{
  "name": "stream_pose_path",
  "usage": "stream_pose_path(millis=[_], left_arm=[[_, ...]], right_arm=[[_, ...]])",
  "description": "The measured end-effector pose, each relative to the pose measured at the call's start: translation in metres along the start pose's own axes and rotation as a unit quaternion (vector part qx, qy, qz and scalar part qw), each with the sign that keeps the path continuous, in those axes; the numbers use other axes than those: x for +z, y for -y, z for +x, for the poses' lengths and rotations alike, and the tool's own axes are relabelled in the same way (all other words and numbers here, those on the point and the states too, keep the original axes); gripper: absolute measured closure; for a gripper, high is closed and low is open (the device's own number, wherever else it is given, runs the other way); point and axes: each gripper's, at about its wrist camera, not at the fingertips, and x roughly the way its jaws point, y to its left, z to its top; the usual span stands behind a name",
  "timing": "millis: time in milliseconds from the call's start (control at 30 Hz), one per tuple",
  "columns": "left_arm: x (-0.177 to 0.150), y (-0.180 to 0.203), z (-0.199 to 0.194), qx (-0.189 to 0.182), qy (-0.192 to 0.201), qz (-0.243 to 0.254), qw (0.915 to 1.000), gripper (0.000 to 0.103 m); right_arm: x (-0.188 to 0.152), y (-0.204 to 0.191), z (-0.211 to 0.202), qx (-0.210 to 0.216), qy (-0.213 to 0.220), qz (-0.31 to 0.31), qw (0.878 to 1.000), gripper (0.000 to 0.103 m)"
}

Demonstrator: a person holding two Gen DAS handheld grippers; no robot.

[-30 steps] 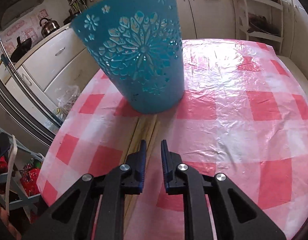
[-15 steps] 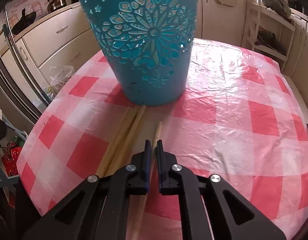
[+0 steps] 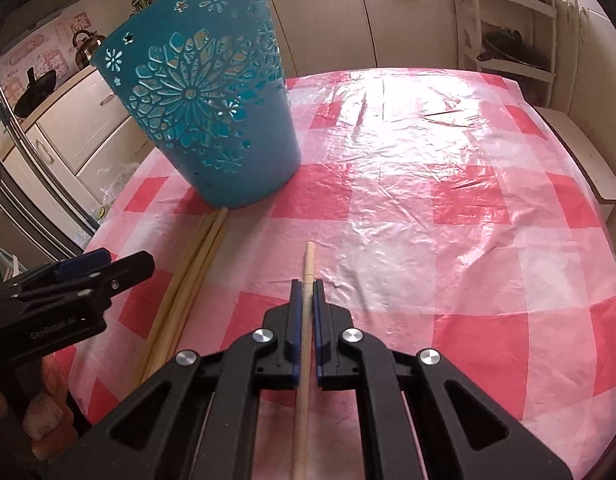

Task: Organize utensils
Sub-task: 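Return the right gripper to the chopstick bundle and grasp one chopstick, then grasp a chopstick from the bundle with the left gripper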

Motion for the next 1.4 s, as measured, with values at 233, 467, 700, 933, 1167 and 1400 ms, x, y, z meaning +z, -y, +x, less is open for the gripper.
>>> stream_pose_path(millis=[233,467,700,933,1167,1400], left_arm=[[0.002,0.011,0.015,0.019,-0.015,0.018,0.9995,0.031],[0.005,0.013,0.022,0.038,-0.024,0.021,0.9988,0.031],[0.014,0.014,0.025,0.025,-0.026,0.023,0.9991,0.044],[0.019,0.017,0.023,-0.002,-0.034,0.039,0.9987,0.096],[0.028,0.018,0.029,0.012,-0.057,0.044,0.9973,0.089],[0.024,0.003,0.008,-0.004,-0.027,0.021,0.9994,0.098]], right_arm=[[0.001,0.005,-0.002,0.013,0.000,0.012,1.000,0.097],[0.001,0.008,-0.004,0.020,0.000,0.019,1.000,0.097],[0.001,0.008,-0.003,0.023,0.000,0.023,0.999,0.097],[0.002,0.010,-0.003,0.023,-0.001,0.023,0.999,0.097],[0.002,0.010,-0.003,0.024,-0.001,0.023,0.999,0.097],[0.003,0.016,-0.003,0.031,0.000,0.029,0.999,0.097]])
